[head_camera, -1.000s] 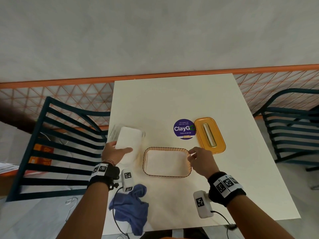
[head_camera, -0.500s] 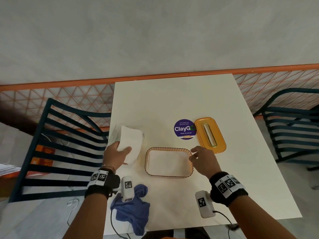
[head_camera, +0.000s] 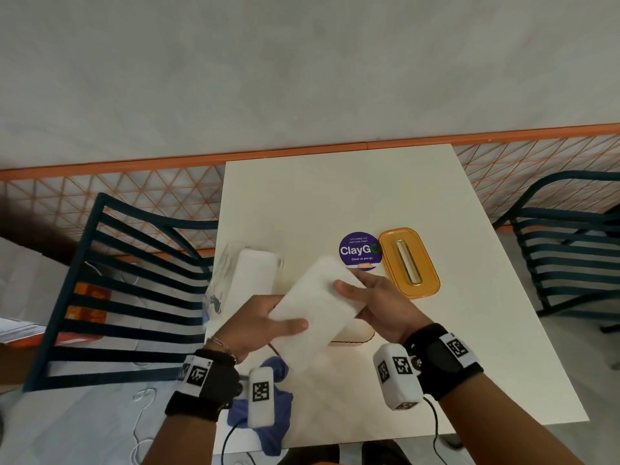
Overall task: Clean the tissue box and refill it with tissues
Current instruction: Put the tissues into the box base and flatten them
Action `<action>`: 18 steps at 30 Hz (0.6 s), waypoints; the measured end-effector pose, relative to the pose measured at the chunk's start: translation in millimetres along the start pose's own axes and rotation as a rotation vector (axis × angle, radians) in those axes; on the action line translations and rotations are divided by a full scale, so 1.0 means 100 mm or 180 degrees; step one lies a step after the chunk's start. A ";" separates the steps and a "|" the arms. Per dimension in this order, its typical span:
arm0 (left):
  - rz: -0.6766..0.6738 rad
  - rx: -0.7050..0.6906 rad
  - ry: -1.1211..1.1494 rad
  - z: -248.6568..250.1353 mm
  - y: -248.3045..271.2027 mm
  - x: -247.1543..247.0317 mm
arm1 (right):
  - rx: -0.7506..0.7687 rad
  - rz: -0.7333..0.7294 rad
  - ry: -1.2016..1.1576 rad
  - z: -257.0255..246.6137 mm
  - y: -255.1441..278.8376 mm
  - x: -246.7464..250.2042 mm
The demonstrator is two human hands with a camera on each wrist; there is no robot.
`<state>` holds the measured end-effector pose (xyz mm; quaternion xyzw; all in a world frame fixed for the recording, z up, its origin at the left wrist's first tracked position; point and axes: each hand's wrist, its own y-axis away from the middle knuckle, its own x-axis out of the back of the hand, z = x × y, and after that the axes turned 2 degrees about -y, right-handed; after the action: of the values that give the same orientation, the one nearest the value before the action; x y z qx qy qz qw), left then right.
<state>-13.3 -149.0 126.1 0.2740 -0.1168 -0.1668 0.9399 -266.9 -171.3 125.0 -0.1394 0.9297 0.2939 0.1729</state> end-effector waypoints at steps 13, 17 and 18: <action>0.1665 0.0438 -0.0774 -0.38 -0.52 -0.47 | -0.0320 0.1504 0.3346 0.50 -0.25 0.27; 0.1623 0.0387 -0.1109 -0.37 -0.56 -0.56 | -0.0357 0.1563 0.3696 0.51 -0.29 0.23; 0.1604 0.0350 -0.1213 -0.36 -0.57 -0.57 | -0.0369 0.1573 0.3837 0.52 -0.30 0.22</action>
<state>-68.5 -155.5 57.4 0.2507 -0.3638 0.0295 0.8966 -263.5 -167.3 61.9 -0.0711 0.8510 0.2449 -0.4591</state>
